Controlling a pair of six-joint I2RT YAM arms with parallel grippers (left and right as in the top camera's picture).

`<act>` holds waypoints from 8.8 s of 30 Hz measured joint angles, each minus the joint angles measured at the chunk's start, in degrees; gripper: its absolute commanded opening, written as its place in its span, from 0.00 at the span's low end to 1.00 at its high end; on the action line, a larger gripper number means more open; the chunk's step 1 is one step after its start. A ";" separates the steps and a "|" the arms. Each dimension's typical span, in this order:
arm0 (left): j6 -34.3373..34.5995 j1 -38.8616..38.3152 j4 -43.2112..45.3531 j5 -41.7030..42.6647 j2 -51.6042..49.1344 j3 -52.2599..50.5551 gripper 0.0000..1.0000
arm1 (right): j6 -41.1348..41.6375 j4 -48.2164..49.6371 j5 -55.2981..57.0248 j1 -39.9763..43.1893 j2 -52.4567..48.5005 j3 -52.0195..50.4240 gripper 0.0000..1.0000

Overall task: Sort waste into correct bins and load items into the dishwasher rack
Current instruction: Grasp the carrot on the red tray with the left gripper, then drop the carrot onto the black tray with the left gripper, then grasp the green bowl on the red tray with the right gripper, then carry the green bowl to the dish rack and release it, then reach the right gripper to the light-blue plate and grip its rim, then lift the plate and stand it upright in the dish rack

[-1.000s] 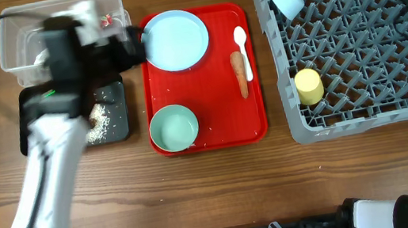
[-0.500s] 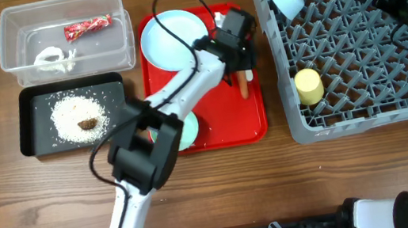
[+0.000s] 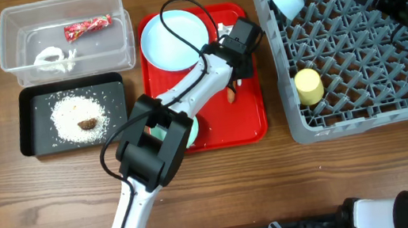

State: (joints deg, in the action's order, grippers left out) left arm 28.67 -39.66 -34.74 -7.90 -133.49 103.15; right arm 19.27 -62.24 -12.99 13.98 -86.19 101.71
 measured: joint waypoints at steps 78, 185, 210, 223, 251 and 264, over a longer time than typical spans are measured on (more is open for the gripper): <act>20.48 47.39 -11.39 -3.17 52.28 -36.63 0.80 | -1.11 1.03 -3.80 -12.79 -0.59 0.00 1.00; 20.06 47.39 -12.90 -3.19 63.01 -36.50 1.00 | -38.60 14.40 53.33 -46.45 -32.76 5.44 0.94; 20.06 47.39 -12.90 -3.19 63.01 -36.48 1.00 | 13.88 20.92 16.06 -42.16 -50.23 7.61 0.22; 20.06 47.39 -12.90 -3.19 63.01 -36.50 1.00 | 11.26 14.01 15.80 -40.26 -48.09 8.35 0.04; 20.06 47.39 -12.96 -3.19 63.01 -36.48 1.00 | -57.72 28.92 63.56 -17.14 -22.88 7.89 0.04; 20.06 47.39 -13.00 -3.19 63.01 -36.50 1.00 | -65.66 33.29 55.01 -17.14 -32.76 7.89 0.99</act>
State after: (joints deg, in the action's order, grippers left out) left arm 48.73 7.73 -47.75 -11.09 -70.48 66.65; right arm -46.39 -28.95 42.02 -3.16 -118.96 109.60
